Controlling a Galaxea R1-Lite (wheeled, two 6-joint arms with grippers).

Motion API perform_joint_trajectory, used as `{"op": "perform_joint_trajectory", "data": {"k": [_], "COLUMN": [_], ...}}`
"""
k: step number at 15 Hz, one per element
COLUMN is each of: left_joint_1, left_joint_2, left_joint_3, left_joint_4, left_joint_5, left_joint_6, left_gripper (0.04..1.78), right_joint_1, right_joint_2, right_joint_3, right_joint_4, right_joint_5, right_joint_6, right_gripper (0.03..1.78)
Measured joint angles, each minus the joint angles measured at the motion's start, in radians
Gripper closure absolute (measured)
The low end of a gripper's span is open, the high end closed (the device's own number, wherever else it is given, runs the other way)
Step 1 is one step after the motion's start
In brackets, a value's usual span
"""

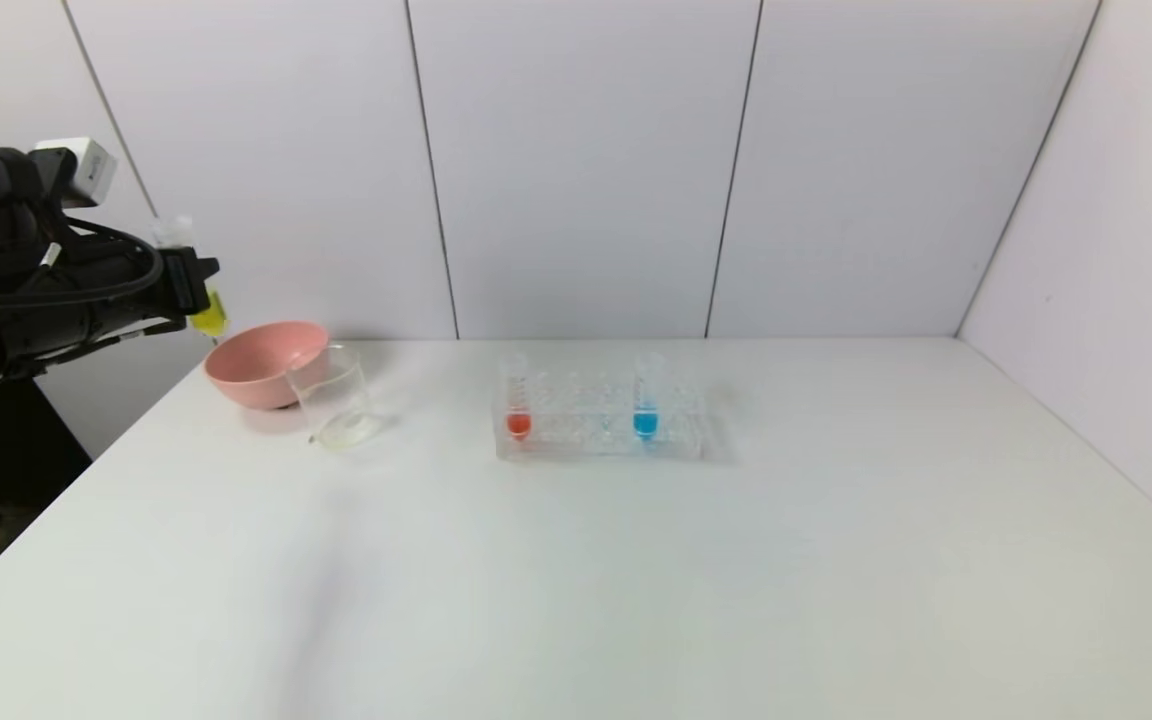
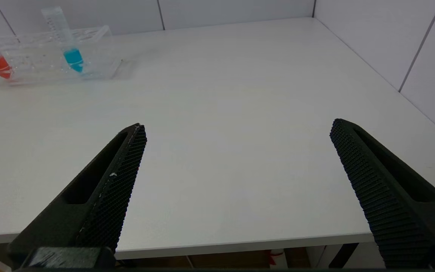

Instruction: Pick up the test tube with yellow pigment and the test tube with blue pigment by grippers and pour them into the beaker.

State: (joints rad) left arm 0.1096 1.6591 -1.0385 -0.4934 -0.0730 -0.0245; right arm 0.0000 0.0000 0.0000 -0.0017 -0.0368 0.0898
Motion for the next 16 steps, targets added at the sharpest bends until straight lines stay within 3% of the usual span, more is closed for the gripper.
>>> {"op": "perform_joint_trajectory", "data": {"k": [7, 10, 16], "left_joint_1": [0.073, 0.081, 0.101], "left_joint_2": [0.080, 0.107, 0.118], "left_joint_3": [-0.006, -0.046, -0.091], "left_joint_4": [-0.147, -0.141, -0.004], "left_joint_5": [-0.056, -0.092, -0.170], "left_joint_6": [0.124, 0.183, 0.304], "left_gripper": [1.38, 1.38, 1.38], "right_joint_1": [0.000, 0.000, 0.000], "right_joint_2": [0.000, 0.000, 0.000], "right_joint_3": [0.000, 0.000, 0.000], "right_joint_4": [0.000, 0.000, -0.001], "right_joint_5": [0.000, 0.000, 0.000], "right_joint_6": [0.000, 0.000, 0.000], "right_gripper": [0.04, 0.04, 0.04]}}
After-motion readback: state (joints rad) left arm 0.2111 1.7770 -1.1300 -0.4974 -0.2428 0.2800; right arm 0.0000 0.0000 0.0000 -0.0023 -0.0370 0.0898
